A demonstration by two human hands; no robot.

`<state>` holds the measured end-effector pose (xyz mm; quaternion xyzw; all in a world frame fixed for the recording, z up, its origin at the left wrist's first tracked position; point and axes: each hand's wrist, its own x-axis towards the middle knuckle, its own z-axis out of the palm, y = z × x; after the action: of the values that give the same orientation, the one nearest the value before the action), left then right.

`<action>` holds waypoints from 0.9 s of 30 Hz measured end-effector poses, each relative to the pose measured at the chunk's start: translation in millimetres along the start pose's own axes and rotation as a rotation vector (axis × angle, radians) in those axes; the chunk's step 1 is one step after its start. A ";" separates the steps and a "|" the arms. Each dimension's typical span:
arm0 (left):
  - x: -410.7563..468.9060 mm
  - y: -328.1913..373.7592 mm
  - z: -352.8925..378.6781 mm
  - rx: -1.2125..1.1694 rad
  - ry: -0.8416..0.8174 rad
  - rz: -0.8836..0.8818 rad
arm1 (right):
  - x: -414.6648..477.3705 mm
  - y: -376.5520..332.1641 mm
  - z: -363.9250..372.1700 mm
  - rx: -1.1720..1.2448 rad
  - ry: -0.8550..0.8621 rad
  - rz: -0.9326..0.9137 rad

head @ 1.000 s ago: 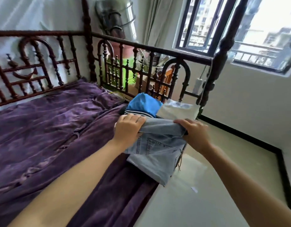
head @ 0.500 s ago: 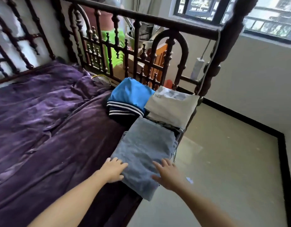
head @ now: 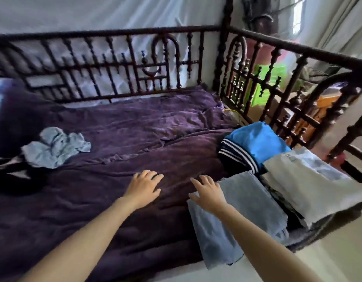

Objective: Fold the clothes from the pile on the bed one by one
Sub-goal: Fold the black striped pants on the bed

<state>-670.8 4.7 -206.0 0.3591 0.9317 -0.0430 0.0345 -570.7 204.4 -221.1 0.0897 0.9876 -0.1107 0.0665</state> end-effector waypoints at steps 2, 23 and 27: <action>-30.7 -26.2 -2.1 -0.007 0.019 -0.111 | 10.4 -27.6 -1.7 -0.017 0.018 -0.093; -315.3 -288.4 -25.5 -0.082 0.423 -0.767 | 44.5 -371.8 -6.0 -0.081 0.174 -0.574; -342.6 -327.7 -19.6 -0.158 0.562 -0.770 | 49.7 -417.1 9.9 -0.035 0.158 -0.564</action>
<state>-638.3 -463.4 -135.8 -0.0180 0.9706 0.1170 -0.2096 -698.0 -189.9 -152.0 -0.1813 0.9774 -0.1004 -0.0425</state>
